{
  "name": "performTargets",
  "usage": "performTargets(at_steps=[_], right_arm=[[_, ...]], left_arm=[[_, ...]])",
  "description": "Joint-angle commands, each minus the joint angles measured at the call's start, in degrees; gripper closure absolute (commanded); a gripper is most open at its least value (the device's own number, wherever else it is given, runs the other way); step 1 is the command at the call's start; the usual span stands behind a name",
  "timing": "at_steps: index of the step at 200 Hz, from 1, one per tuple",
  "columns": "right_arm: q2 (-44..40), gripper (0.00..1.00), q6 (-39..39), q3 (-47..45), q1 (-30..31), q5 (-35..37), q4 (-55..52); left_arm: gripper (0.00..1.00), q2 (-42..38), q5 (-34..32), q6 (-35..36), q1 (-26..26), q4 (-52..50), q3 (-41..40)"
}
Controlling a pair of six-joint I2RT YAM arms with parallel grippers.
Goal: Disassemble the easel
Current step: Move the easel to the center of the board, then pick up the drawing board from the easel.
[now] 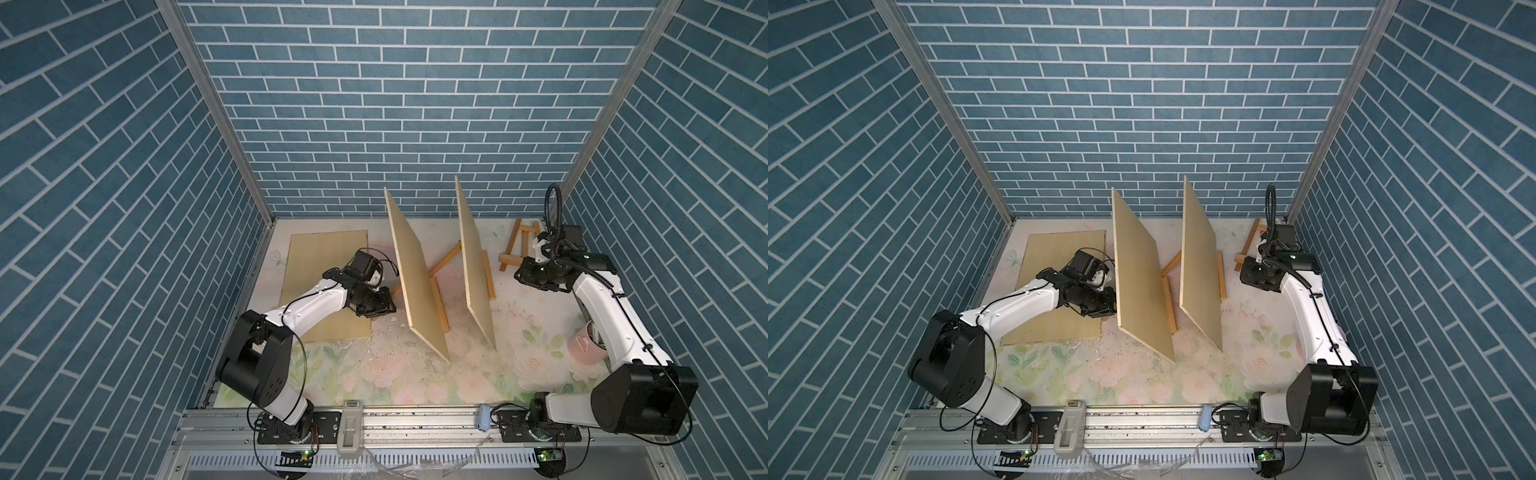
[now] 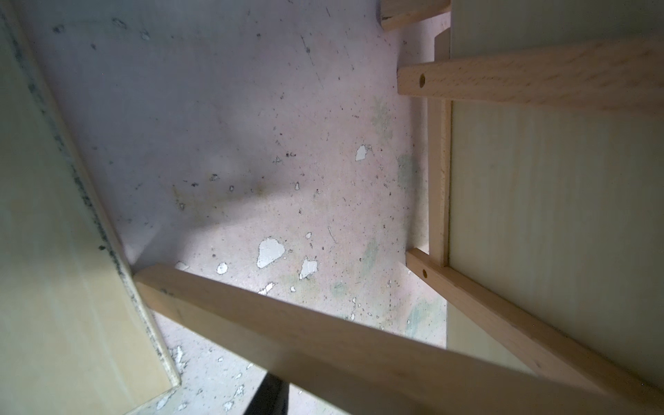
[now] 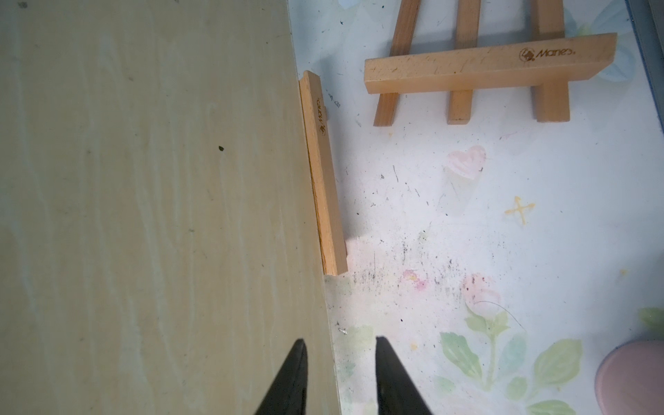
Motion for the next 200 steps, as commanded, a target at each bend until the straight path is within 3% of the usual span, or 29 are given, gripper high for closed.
performTargets(at_steps=[1, 58, 98, 124, 151, 170, 200], right_arm=[[-1.03, 0.67, 0.84, -0.22, 0.26, 0.36, -0.47], [-1.25, 0.66, 0.61, -0.55, 0.26, 1.14, -0.37], [-1.32, 0.66, 0.57, -0.79, 0.26, 1.16, 0.13], [-1.45, 0.66, 0.70, -1.07, 0.26, 0.59, 0.45], [-1.62, 0.66, 0.83, -1.23, 0.30, -0.07, 1.05], [-1.52, 0.66, 0.87, -1.08, 0.26, -0.59, 1.42], [-1.34, 0.66, 0.89, -0.36, 0.33, -1.43, 1.45]], left_arm=[[0.65, -0.57, -1.98, 1.70, 1.06, -1.13, 3.07], [0.62, -9.23, -3.75, 2.48, 7.20, -9.72, 5.98], [0.60, -13.87, -4.44, 4.30, 12.11, -20.60, 15.80], [0.64, -11.95, -4.54, 3.62, 12.33, -29.04, 28.43], [0.60, -8.89, -0.78, 0.49, 12.23, -32.39, 39.34], [0.57, -7.69, 1.28, -1.67, 11.81, -31.06, 42.87], [0.56, -5.41, -1.21, -2.84, 10.93, -31.58, 45.65]])
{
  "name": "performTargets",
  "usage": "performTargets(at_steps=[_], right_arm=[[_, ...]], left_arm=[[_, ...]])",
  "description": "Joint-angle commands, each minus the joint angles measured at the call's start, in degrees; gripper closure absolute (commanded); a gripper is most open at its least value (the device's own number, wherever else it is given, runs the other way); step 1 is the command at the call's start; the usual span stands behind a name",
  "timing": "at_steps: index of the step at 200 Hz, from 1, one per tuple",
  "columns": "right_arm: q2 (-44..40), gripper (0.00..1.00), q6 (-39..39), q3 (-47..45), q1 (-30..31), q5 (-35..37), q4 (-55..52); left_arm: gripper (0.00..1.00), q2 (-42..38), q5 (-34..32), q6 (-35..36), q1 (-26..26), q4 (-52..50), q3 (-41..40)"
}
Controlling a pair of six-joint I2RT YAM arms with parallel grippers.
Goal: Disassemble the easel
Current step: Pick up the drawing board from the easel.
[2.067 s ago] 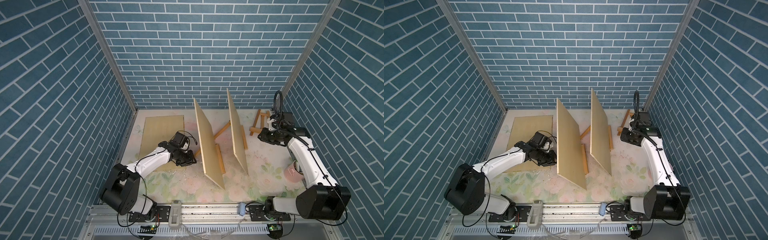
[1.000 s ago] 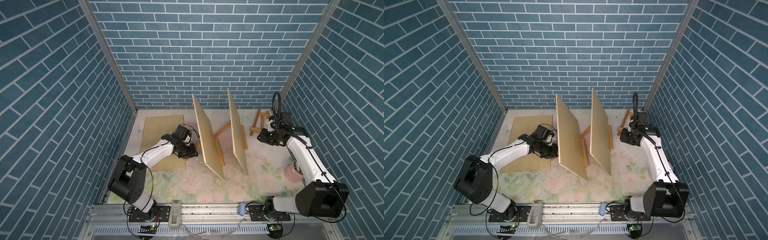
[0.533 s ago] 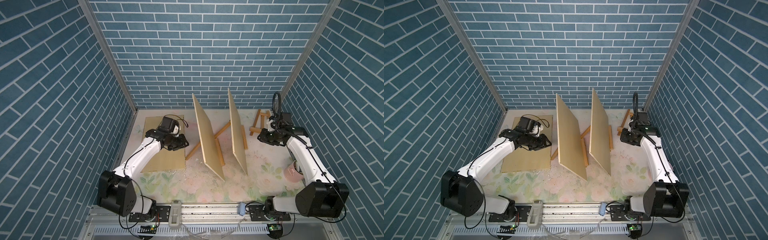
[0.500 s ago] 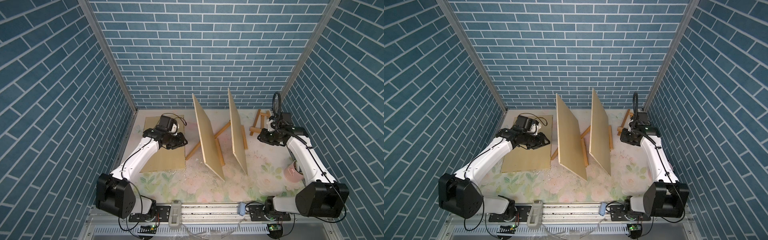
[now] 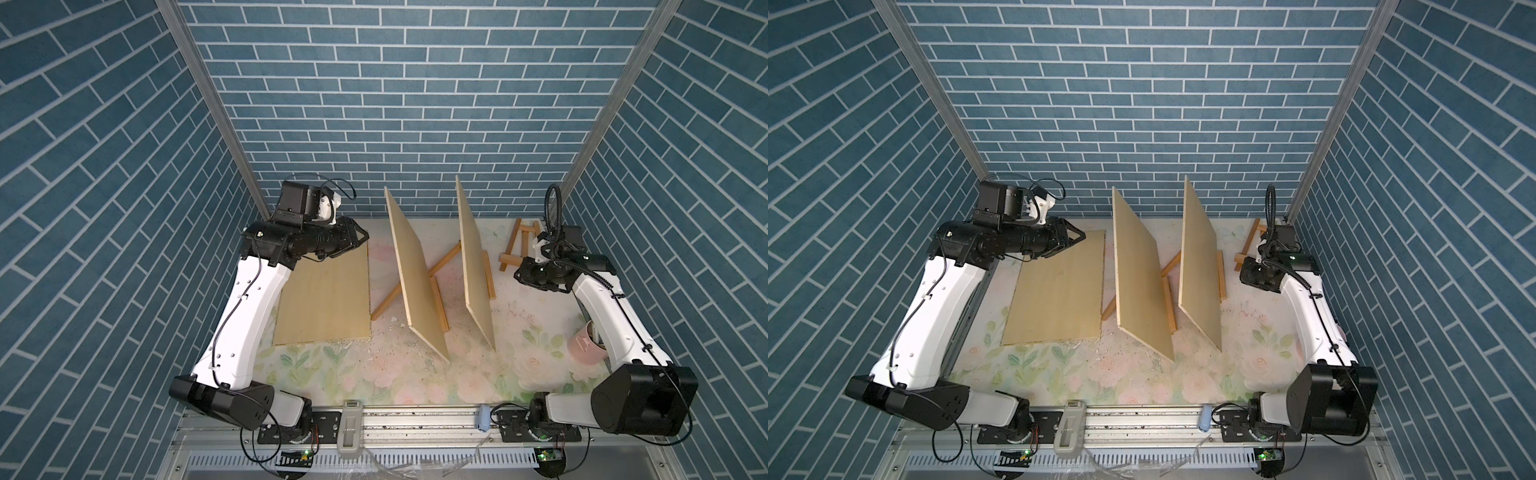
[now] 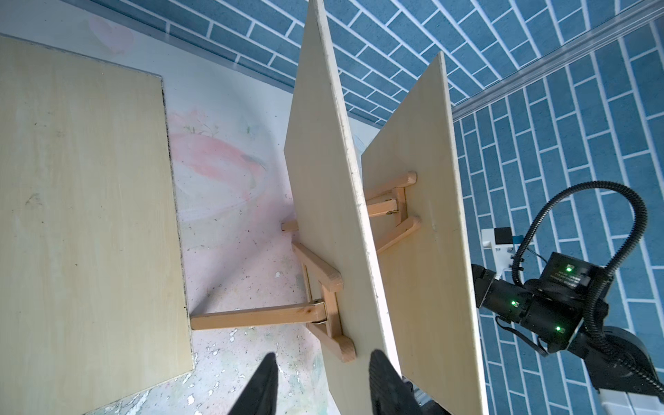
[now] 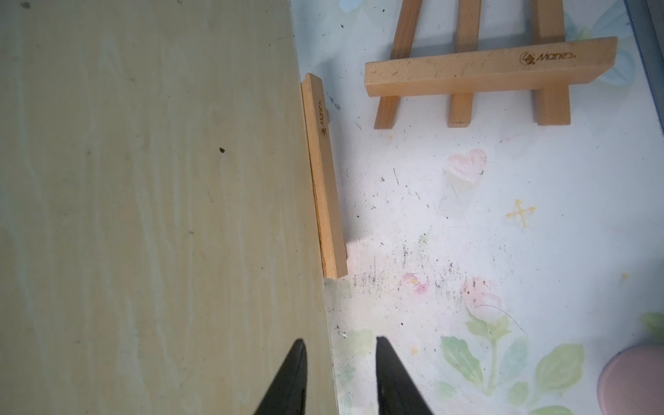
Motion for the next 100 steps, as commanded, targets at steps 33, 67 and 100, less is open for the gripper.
performTargets(at_steps=[33, 67, 100], right_arm=[[-1.12, 0.67, 1.22, 1.05, 0.31, -2.08, -0.14], [-0.77, 0.67, 1.73, 1.05, 1.13, -2.18, -0.40], [-0.38, 0.67, 2.10, 0.53, 1.95, -2.10, 0.04]], left_arm=[[0.57, 5.87, -5.44, -0.08, -4.13, -5.86, 7.02], [0.55, 9.99, -8.78, 0.46, -7.70, -6.86, 13.40], [0.54, 16.07, -12.34, 1.92, -10.81, -12.75, 23.41]])
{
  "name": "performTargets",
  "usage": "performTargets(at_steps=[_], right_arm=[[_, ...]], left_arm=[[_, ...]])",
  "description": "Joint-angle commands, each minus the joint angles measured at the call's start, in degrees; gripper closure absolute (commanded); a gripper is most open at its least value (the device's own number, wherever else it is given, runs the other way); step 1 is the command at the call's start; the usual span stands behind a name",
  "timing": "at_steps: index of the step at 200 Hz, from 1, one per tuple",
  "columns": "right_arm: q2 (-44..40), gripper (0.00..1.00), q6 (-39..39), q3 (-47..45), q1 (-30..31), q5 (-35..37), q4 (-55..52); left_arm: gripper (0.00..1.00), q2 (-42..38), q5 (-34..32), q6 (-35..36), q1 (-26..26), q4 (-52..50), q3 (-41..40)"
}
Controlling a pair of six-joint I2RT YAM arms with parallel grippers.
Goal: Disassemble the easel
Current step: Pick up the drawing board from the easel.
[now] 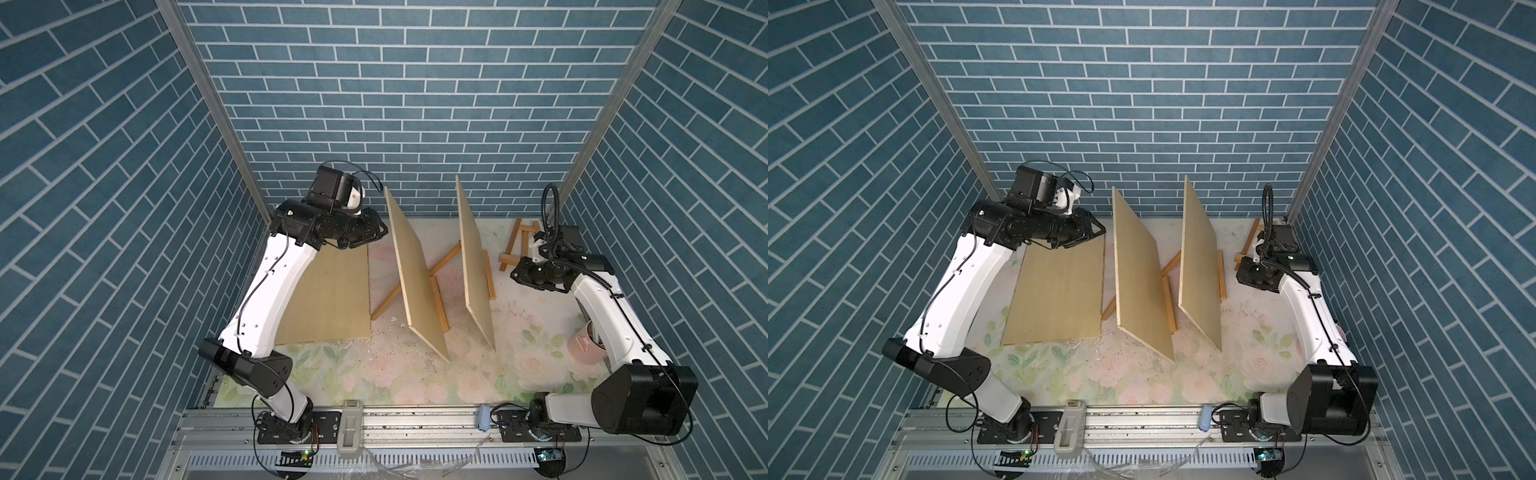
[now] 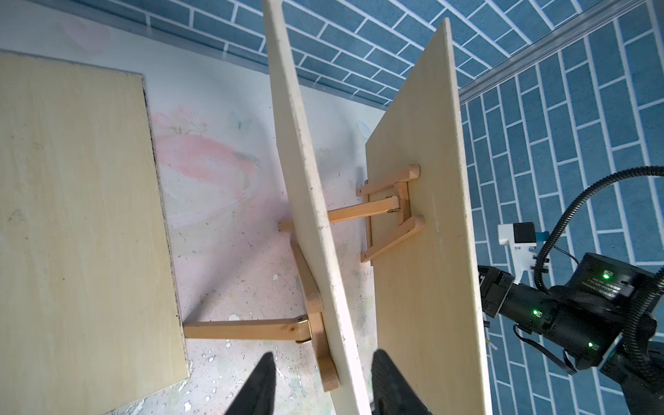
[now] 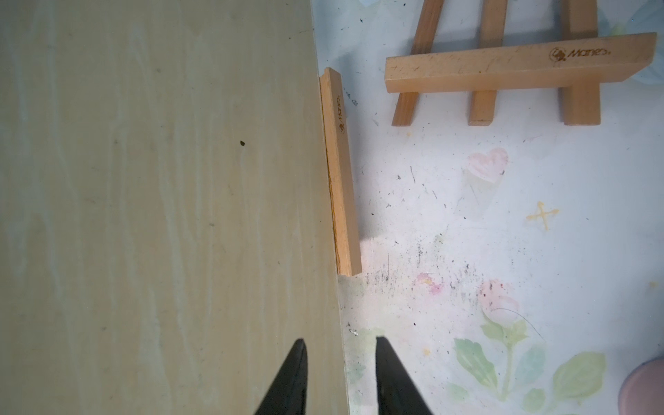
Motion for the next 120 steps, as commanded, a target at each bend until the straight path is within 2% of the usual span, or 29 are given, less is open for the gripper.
performTargets(at_steps=[1, 50, 120], right_arm=[[-0.35, 0.67, 1.84, 0.52, 0.76, -0.61, 0.01], [0.24, 0.67, 2.54, -0.31, 1.34, -0.78, 1.29], [0.46, 0.67, 2.72, -1.54, 1.50, -1.39, 3.06]], left_arm=[[0.54, 3.79, -4.18, 2.03, -1.89, -5.92, 6.66], [0.54, 15.02, -10.56, 3.59, -5.21, -21.17, 25.03], [0.55, 16.96, -10.74, 3.10, -6.90, -19.36, 23.81]])
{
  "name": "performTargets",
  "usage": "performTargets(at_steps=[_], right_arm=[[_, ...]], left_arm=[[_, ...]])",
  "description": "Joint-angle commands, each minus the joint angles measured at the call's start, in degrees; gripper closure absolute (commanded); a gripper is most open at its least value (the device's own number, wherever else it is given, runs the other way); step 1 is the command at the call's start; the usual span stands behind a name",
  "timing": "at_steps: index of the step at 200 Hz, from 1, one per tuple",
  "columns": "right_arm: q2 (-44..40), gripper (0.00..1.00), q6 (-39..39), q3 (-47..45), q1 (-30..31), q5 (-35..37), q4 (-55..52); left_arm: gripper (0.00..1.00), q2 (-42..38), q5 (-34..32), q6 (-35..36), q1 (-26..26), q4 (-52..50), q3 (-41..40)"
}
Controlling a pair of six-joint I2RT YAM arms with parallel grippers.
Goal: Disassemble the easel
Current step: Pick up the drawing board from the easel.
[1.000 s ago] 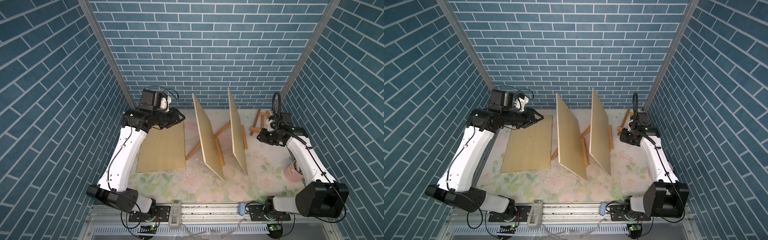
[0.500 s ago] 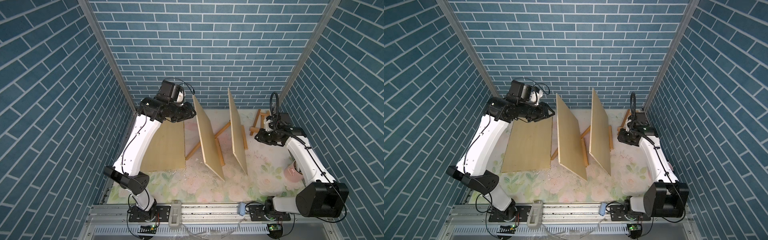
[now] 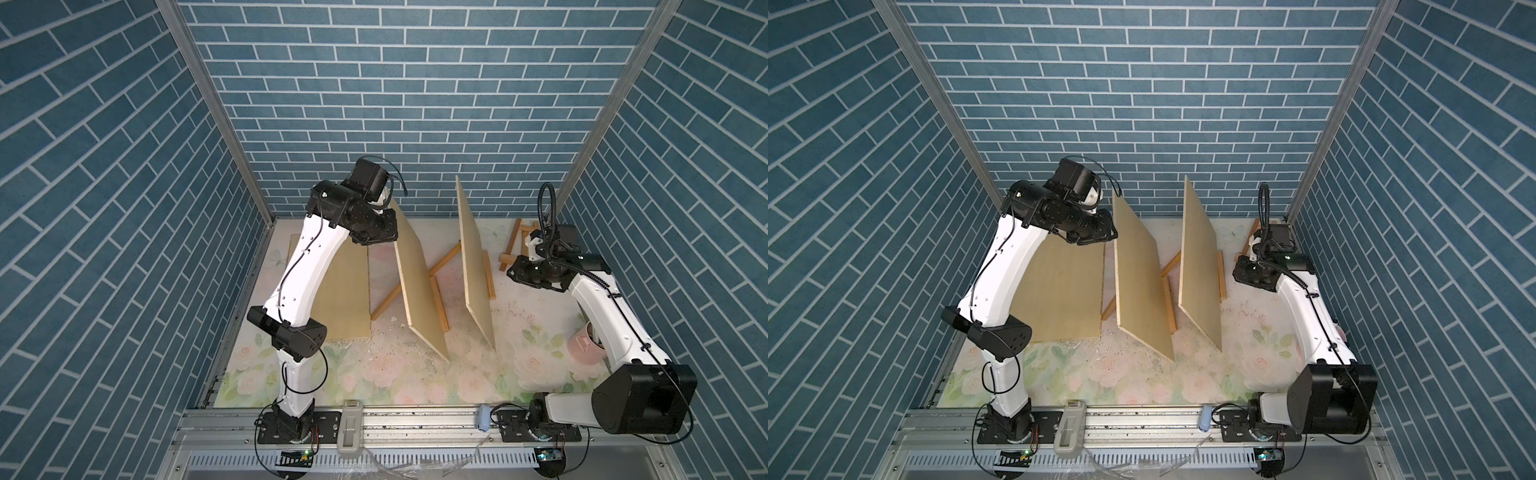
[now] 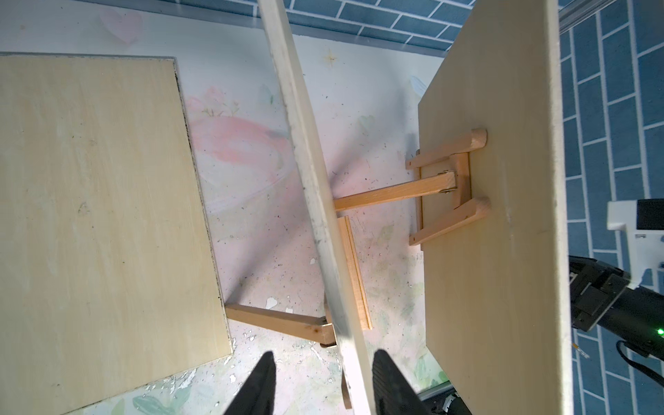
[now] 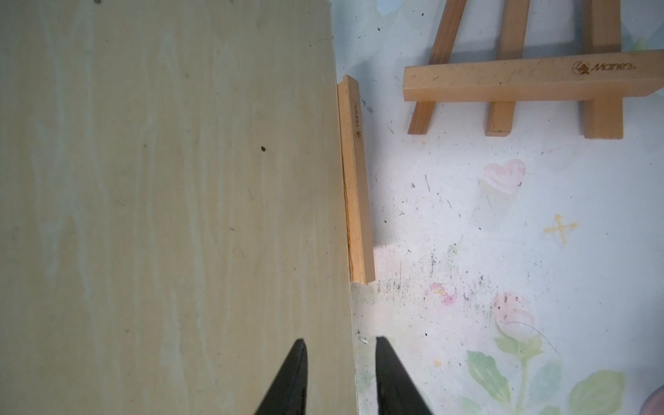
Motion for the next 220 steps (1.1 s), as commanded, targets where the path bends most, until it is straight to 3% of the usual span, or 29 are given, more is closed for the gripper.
performTargets(at_steps=[1, 44, 139, 220], right_arm=[[0.29, 0.67, 2.44, -1.22, 0.31, -0.94, 0.91], [0.12, 0.67, 2.09, -1.92, 0.33, -1.12, 1.18], [1.16, 0.67, 0.60, -2.12, 0.27, -1.11, 1.18], [2.60, 0.67, -0.46, -1.68, 0.33, -1.03, 1.09]], left_arm=[[0.55, 0.07, -0.76, 0.55, -1.08, -0.19, -0.60], [0.62, 1.85, 0.03, -0.03, -2.41, 1.65, -1.26], [0.64, 4.31, -0.54, -0.28, -3.12, 2.11, -3.18], [0.78, 5.64, 0.04, -0.63, -3.25, 2.03, -3.10]])
